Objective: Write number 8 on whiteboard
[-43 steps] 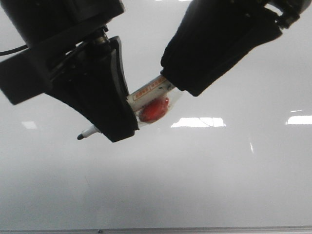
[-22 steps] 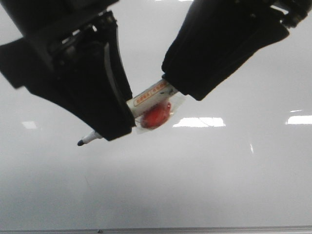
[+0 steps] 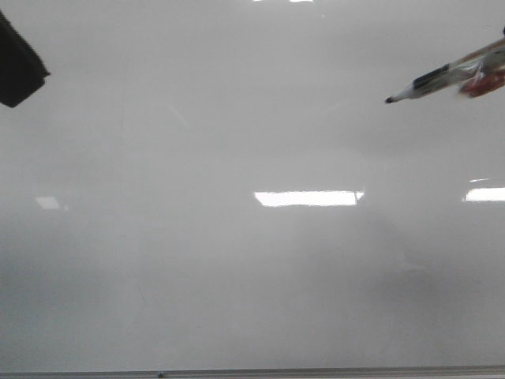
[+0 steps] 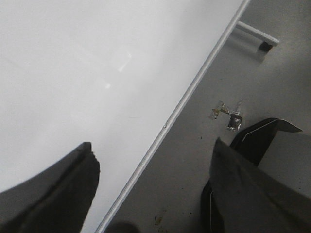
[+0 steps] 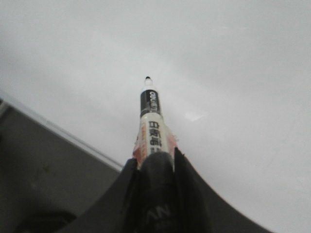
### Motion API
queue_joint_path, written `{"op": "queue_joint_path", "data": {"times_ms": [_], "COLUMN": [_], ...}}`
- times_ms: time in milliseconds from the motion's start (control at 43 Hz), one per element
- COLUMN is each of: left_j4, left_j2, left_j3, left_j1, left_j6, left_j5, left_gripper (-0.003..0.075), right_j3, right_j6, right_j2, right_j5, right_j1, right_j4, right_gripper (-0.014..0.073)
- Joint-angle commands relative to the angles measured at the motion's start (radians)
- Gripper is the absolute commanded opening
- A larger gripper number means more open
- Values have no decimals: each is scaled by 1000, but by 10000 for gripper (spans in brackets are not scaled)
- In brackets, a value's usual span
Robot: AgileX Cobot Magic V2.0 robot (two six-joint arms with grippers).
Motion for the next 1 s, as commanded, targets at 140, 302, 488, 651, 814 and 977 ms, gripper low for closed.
{"op": "queue_joint_path", "data": {"times_ms": [140,302,488,651,814,977], "left_j4": [-40,-42,-42,-42,-42,-50], "left_j2": [-35,-35,-35,-35,-35,-35], "left_j3": [-10,-10,-10,-10,-10,-10], "left_j1": [34,34,34,34,34,34], "left_j6": [-17,-17,-17,-17,-17,-17], "left_j5": [-73,-75,-75,-75,-75,-75], "left_gripper": [479,479,479,479,479,479], "right_j3": [26,16,-81,-148,-202,-273], "right_j6": [24,-16,-19,-19,-19,-42], "right_j2": [-18,32,141,220,297,396], "right_j5": [-239,-345,-369,-376,-415,-355], "right_j1": [-47,8,23,23,24,74], "right_j4": [68,70,74,75,75,73], "right_gripper": [-60,-61,-61,-61,-61,-61]}}
